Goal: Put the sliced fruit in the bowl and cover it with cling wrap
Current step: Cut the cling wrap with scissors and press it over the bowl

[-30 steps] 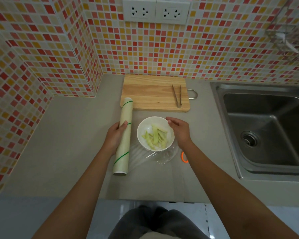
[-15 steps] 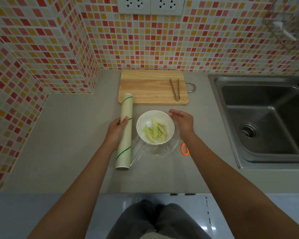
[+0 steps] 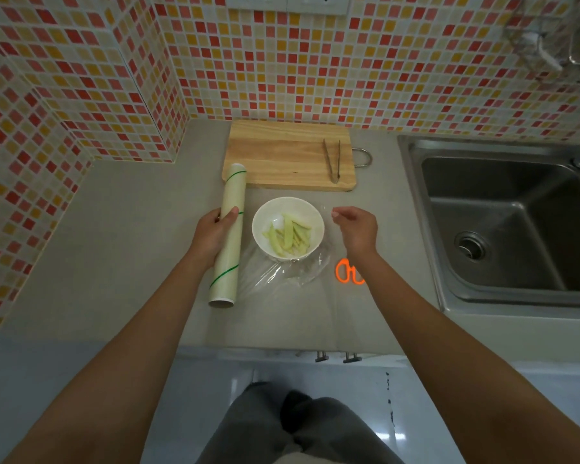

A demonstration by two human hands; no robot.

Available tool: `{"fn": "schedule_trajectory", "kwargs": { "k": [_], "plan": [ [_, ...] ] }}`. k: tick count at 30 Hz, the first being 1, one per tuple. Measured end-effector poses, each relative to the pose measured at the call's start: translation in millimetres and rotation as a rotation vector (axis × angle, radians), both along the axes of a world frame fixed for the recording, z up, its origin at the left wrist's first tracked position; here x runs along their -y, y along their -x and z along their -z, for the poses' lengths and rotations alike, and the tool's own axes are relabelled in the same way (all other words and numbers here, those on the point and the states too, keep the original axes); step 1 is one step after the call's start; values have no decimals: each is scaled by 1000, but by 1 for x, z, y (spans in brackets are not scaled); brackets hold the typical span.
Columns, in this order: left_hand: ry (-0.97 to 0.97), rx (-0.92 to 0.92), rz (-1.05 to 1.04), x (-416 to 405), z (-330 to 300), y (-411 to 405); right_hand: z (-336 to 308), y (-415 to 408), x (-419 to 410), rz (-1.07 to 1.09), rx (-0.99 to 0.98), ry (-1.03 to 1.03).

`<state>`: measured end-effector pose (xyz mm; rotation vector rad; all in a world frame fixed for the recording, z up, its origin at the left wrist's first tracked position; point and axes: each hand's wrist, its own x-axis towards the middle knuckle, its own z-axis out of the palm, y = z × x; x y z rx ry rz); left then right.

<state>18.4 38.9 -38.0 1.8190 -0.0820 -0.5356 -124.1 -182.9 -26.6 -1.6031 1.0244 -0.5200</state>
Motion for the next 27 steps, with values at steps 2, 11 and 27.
{"fn": "schedule_trajectory", "kwargs": {
  "k": [2, 11, 27],
  "plan": [
    [-3, 13, 5, 0, -2, 0, -1, 6, -2, 23, -151, 86],
    [-6, 45, 9, 3, -4, -3, -3, 39, -20, -197, -893, 247],
    [-4, 40, 41, 1, -2, -9, -1, 60, -42, -59, -807, 96]
  ]
}}
